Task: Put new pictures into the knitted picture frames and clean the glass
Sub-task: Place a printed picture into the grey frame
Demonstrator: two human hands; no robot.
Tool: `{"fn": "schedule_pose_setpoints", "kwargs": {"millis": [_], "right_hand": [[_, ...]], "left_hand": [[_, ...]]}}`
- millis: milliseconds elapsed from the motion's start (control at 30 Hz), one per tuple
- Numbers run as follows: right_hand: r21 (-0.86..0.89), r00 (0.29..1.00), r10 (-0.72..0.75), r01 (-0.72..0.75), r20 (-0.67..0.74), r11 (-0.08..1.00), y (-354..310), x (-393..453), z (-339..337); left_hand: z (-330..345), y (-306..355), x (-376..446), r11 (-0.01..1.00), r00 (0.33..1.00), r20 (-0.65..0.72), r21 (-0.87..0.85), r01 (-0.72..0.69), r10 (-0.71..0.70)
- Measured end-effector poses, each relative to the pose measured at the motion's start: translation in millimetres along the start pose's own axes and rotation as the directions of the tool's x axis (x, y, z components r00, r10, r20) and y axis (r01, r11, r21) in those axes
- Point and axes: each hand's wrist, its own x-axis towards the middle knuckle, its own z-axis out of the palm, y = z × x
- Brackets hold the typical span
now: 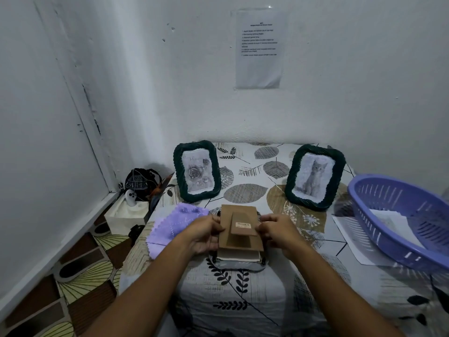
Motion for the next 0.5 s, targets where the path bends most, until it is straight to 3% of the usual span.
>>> {"fn": "schedule_pose_setpoints", "kwargs": {"millis": [133,333,433,500], "right_hand": [[0.156,0.994,0.092,-0.101,0.065,0.983,-0.1,2.4,-0.5],[0.165,0.992,0.118,-0.122,0.034,0.979,-2.2,1.7,-27.2],[0.141,0.991,0.129,-0.126,-0.015,0.982,0.3,0.6,-51.9],[0.142,0.989,0.141,-0.133,-0.046,0.981,3.4,-0.7,-68.0]], "left_hand": [[1.7,0.6,-1.3,1.000,1.000,0.022,-0.002,-0.014,0.014],[14.9,7.9,-10.8,0.963,0.986,-0.048,0.230,-0.143,0.158],[24.9,5.9,-6.6,0.817,0.921,-0.045,0.480,-0.320,0.388],[31.9,1.8,-1.9,0.600,0.845,0.083,0.667,-0.441,0.528]]}}
